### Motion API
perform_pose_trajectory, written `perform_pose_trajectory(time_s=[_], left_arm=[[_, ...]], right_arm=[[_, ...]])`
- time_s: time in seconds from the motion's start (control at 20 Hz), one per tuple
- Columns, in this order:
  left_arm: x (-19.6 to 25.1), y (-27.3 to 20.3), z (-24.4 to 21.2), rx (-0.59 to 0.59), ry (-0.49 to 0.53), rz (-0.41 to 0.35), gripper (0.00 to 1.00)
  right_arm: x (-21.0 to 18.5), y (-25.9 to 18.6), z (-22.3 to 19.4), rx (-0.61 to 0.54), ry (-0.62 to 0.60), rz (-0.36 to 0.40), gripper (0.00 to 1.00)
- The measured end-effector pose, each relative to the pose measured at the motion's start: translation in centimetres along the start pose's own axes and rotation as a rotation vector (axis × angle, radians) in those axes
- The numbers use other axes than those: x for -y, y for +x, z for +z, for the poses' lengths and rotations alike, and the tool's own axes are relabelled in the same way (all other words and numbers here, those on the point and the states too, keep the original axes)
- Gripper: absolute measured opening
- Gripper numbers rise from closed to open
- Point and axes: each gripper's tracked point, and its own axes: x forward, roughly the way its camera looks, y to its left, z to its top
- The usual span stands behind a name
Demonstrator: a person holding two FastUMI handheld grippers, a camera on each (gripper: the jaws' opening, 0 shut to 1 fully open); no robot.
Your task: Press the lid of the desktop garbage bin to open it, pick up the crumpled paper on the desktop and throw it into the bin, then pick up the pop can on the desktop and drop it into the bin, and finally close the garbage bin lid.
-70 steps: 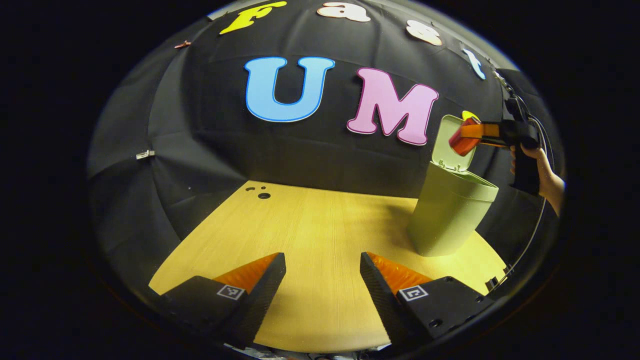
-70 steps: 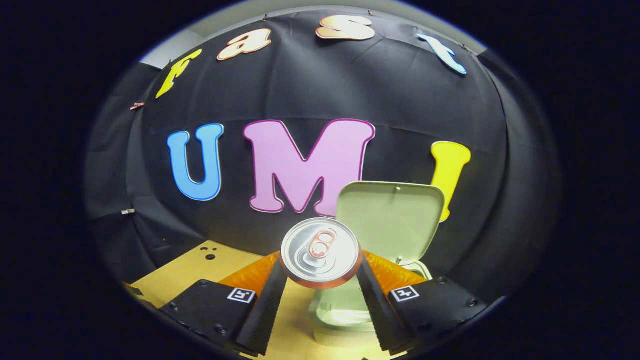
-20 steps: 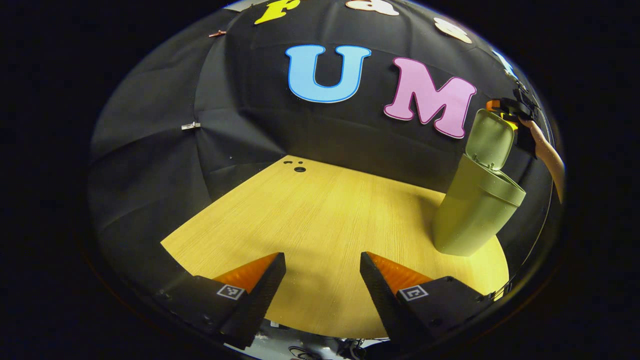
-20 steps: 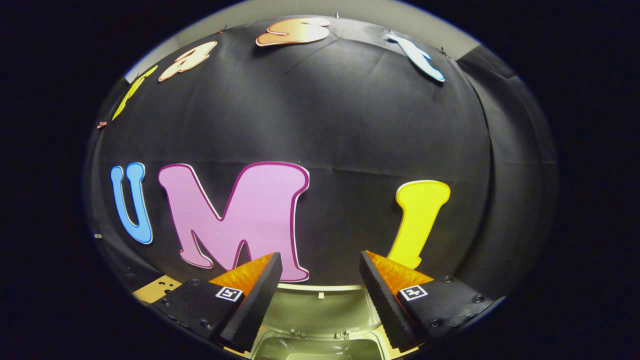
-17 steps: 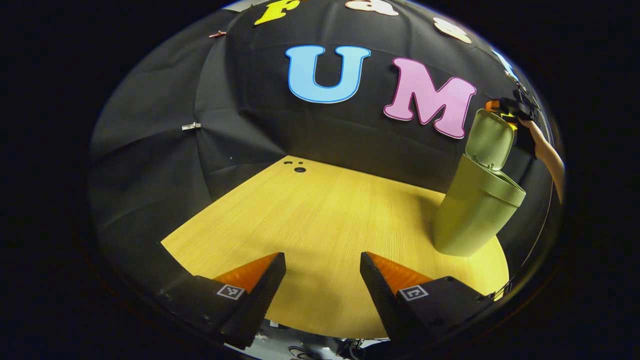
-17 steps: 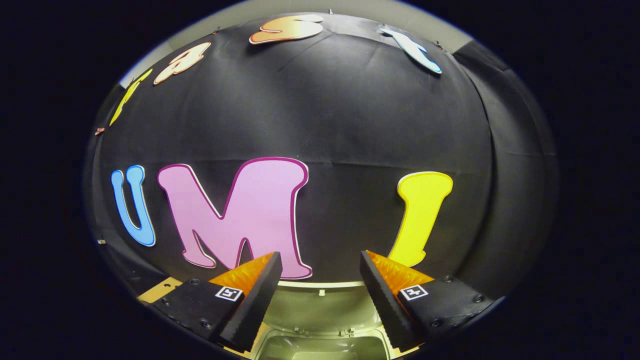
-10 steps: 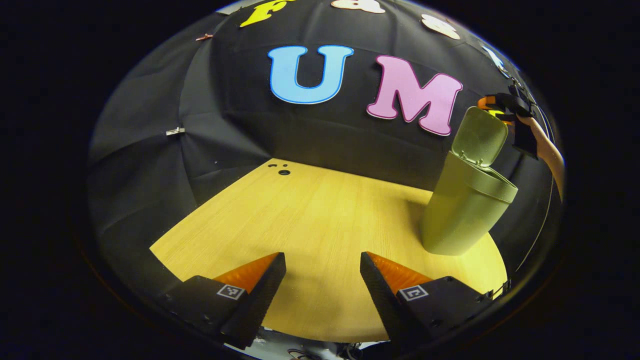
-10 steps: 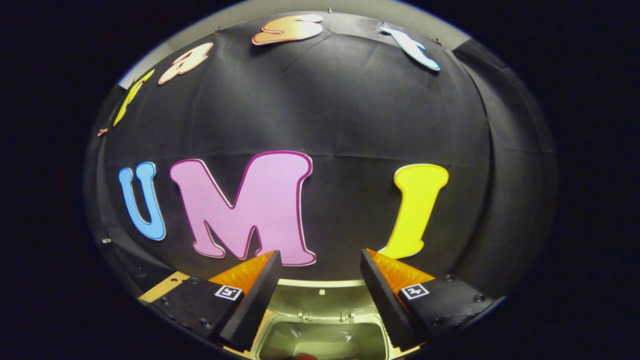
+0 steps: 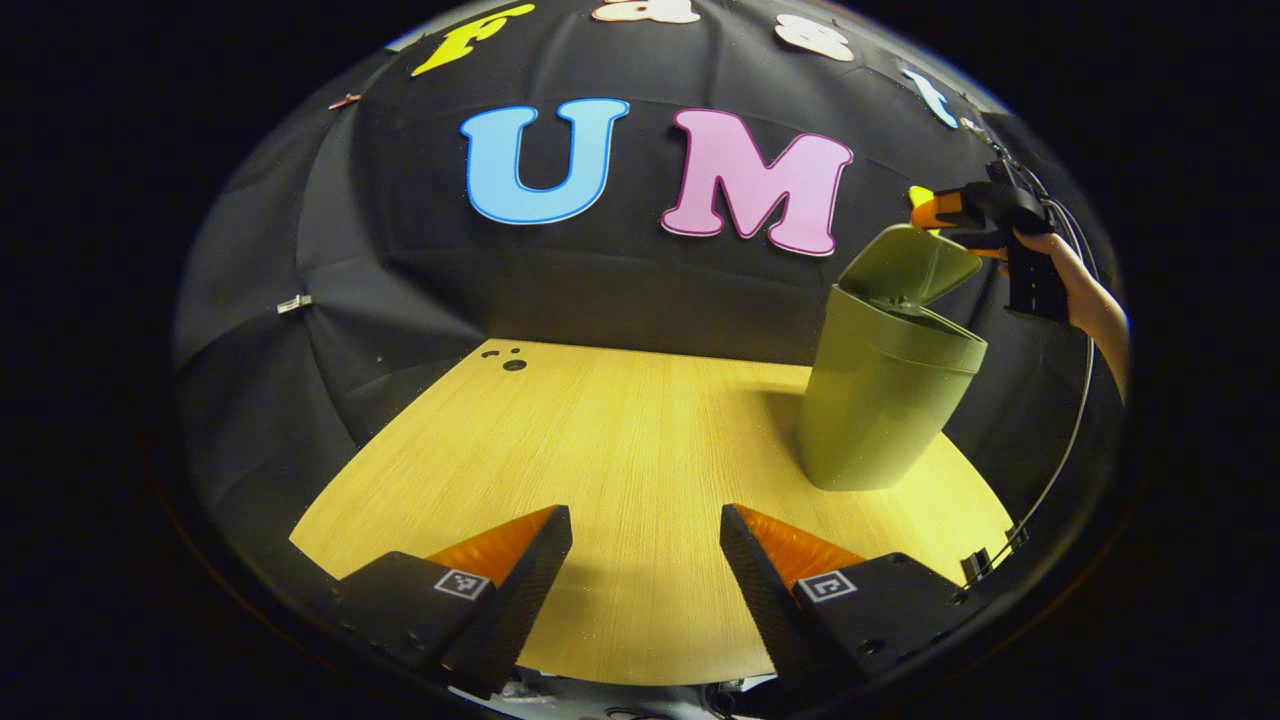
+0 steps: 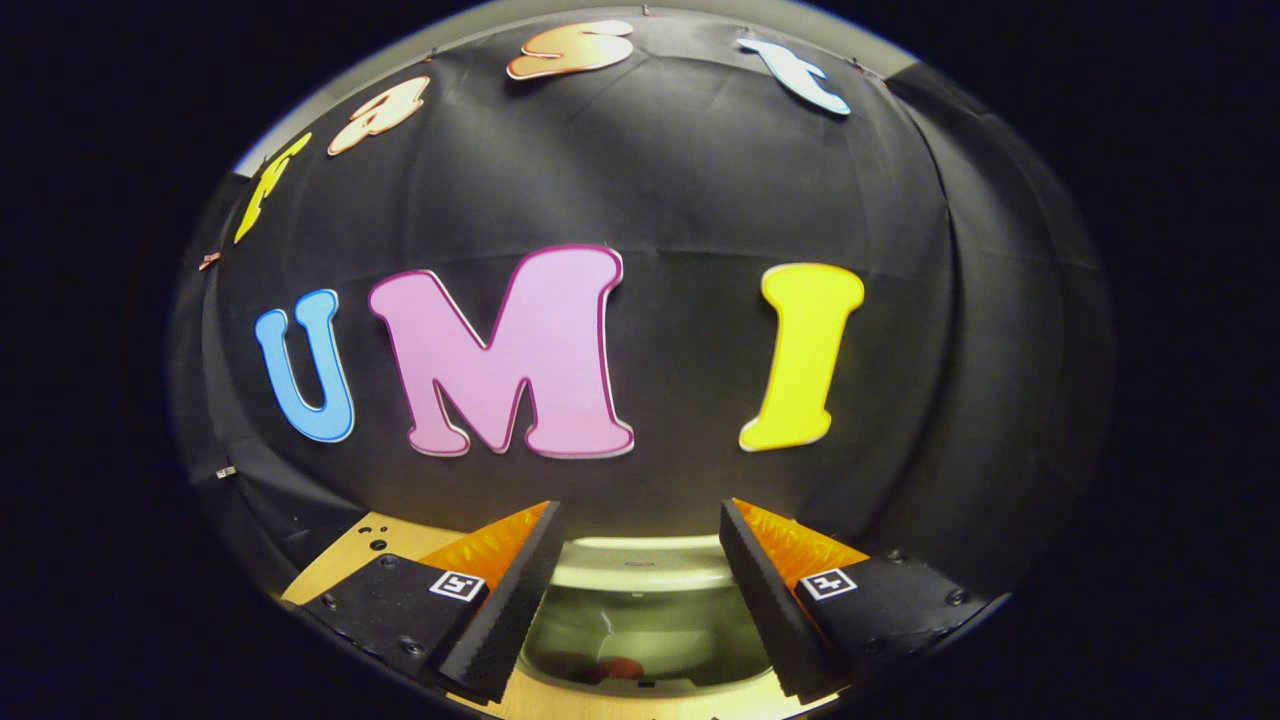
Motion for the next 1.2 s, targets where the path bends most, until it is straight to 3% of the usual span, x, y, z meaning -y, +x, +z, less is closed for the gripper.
perform_pose_trajectory(time_s=[0.5,0.9,1.2], left_arm=[[0.0,-0.8,-1.3,-0.025,-0.004,0.013,0.96],[1.6,0.8,-0.3,-0.019,-0.015,0.056,0.96],[3.9,1.7,2.8,0.043,0.007,0.088,0.96]], right_arm=[[0.9,-0.7,-9.0,-0.148,-0.056,-0.013,0.99],[0.7,-0.9,-10.6,-0.128,-0.088,0.037,1.00],[0.7,-1.1,-9.6,-0.059,-0.098,0.091,1.00]])
